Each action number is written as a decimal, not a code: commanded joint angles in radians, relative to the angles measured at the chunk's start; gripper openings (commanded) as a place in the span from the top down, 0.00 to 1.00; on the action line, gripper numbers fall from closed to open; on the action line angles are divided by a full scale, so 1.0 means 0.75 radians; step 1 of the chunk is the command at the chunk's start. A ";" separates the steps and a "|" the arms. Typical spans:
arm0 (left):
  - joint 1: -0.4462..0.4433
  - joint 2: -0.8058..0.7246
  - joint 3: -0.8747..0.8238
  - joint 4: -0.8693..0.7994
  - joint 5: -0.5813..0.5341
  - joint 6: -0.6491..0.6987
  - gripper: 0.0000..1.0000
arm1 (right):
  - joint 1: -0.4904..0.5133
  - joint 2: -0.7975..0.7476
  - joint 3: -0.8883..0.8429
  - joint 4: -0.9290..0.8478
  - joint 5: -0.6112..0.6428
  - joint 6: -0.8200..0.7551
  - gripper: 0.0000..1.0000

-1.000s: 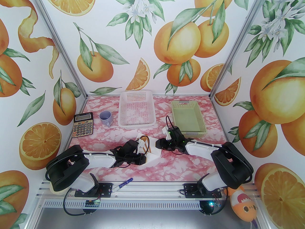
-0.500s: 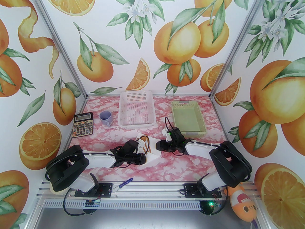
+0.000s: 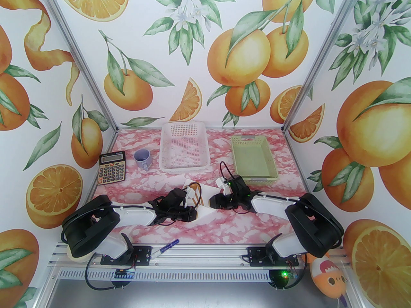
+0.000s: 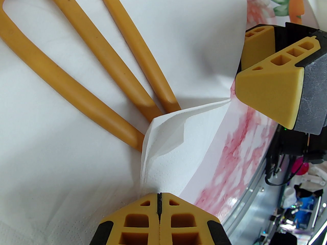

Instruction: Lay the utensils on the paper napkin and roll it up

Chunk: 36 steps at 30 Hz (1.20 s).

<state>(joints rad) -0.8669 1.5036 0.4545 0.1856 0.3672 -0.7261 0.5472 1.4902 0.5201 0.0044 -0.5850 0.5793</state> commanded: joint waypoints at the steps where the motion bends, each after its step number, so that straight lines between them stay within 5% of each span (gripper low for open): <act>1: -0.004 0.000 0.018 -0.048 -0.016 0.005 1.00 | 0.016 0.004 -0.021 0.004 -0.030 0.016 0.55; 9: -0.007 -0.008 0.018 -0.049 -0.019 0.003 1.00 | 0.051 0.025 -0.007 -0.017 0.012 -0.014 0.59; 18: -0.006 -0.028 0.024 -0.035 -0.005 -0.005 1.00 | 0.056 -0.002 0.023 -0.105 0.112 -0.038 0.75; 29: -0.009 -0.137 0.068 -0.046 0.089 -0.030 0.81 | 0.056 0.010 0.043 -0.115 0.113 -0.040 0.77; 36: -0.019 -0.089 0.122 -0.052 0.099 -0.027 0.78 | 0.056 0.005 0.043 -0.111 0.111 -0.038 0.77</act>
<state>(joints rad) -0.8764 1.4242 0.5060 0.1555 0.4294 -0.7513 0.5823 1.4986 0.5331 -0.0605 -0.5274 0.5591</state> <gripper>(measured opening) 0.216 0.231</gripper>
